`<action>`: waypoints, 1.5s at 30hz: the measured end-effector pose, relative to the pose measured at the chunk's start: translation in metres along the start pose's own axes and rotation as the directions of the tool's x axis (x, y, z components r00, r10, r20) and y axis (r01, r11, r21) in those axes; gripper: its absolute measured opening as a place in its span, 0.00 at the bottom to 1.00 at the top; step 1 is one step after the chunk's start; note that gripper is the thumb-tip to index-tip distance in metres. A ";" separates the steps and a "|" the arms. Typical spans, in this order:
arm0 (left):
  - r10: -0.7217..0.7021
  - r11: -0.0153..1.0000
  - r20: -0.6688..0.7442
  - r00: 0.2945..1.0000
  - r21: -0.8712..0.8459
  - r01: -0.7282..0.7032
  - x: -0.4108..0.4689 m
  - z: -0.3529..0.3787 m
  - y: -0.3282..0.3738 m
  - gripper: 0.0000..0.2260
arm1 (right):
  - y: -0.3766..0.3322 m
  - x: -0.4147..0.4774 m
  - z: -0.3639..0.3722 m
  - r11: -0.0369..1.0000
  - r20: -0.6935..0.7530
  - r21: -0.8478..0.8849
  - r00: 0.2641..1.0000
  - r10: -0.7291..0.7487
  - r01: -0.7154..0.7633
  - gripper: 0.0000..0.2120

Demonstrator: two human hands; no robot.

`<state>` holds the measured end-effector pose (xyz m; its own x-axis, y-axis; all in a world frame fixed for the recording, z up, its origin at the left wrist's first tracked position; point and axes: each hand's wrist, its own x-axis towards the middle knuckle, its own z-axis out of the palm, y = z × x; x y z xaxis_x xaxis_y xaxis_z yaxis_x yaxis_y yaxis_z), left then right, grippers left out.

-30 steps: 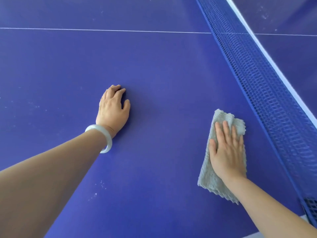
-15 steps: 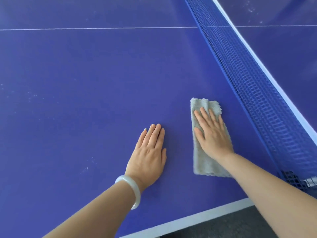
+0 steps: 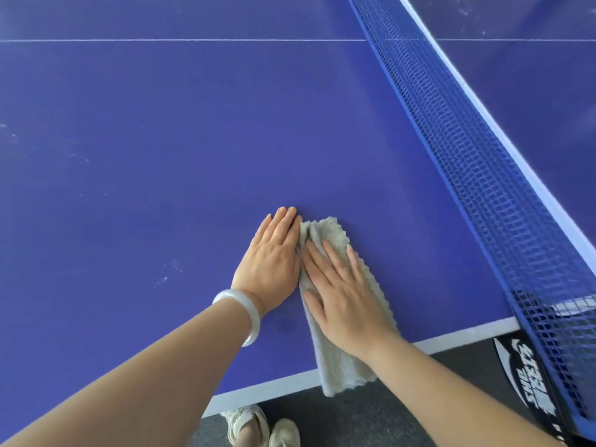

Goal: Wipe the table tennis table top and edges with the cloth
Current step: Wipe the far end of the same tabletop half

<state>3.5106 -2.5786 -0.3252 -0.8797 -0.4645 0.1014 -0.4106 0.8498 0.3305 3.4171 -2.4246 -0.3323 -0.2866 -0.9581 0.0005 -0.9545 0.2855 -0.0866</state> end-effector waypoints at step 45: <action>-0.510 0.849 -0.168 0.843 -0.256 0.463 -0.167 -0.054 -0.085 0.24 | -0.215 0.081 0.022 0.990 0.095 -0.008 0.985 0.143 -0.143 0.31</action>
<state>3.7050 -2.5865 -0.3195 -0.4923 -0.8672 0.0741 -0.6942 0.4426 0.5676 3.6012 -2.5642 -0.3360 -0.4111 -0.9054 -0.1062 -0.9043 0.4197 -0.0775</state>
